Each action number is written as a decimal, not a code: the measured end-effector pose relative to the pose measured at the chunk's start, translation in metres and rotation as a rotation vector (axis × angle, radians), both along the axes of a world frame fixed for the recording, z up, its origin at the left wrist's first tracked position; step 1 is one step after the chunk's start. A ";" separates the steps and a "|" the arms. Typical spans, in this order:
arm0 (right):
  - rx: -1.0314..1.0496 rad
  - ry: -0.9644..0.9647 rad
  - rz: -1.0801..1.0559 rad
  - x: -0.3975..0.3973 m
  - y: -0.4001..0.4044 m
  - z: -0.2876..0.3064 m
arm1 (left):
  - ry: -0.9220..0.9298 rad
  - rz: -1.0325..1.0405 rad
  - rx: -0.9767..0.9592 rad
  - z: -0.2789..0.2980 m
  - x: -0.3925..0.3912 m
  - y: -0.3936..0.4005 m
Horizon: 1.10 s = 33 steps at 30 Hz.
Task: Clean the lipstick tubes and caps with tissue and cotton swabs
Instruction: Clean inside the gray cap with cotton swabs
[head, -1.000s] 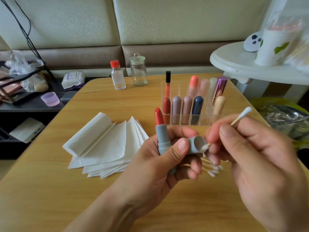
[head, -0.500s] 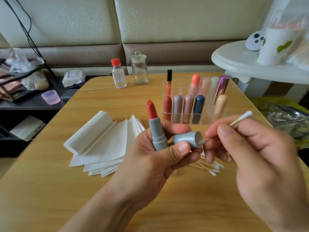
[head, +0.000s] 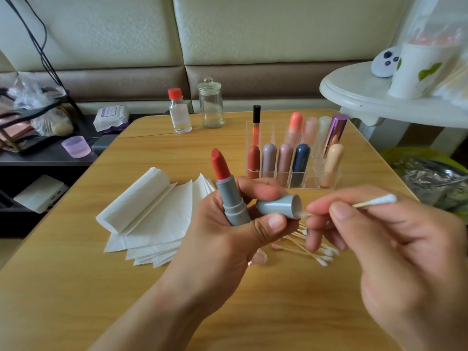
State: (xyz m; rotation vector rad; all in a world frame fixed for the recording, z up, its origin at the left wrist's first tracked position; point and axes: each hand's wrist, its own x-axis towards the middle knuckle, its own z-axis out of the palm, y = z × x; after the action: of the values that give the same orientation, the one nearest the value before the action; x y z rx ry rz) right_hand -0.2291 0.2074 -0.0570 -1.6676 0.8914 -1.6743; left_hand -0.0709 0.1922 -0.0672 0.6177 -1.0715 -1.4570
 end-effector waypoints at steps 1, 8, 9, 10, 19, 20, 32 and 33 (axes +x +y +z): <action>0.001 -0.030 0.029 0.001 0.001 0.000 | -0.008 0.002 -0.002 0.000 0.000 0.000; 0.505 -0.479 0.292 0.004 0.000 0.016 | 0.096 -0.084 -0.005 0.005 0.000 0.002; 0.549 -0.496 0.293 0.004 0.000 0.016 | 0.120 -0.092 0.003 0.005 0.000 0.002; 0.577 -0.505 0.293 0.005 0.000 0.018 | 0.146 -0.096 0.015 0.005 0.001 0.003; 0.530 -0.412 0.277 0.005 0.001 0.015 | 0.239 -0.085 0.057 0.008 0.000 0.004; 0.528 -0.405 0.269 0.005 0.001 0.015 | 0.249 -0.095 0.055 0.008 0.000 0.004; 0.404 -0.273 0.147 0.002 0.001 0.013 | 0.159 -0.042 0.036 0.006 0.000 0.003; 0.368 -0.258 0.143 0.002 0.002 0.012 | 0.127 -0.015 0.028 0.006 0.000 0.003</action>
State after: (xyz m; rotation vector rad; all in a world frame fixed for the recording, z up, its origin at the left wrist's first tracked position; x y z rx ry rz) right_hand -0.2274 0.2090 -0.0449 -1.2098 0.8697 -1.4814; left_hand -0.0714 0.1954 -0.0611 0.5306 -0.9601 -1.5056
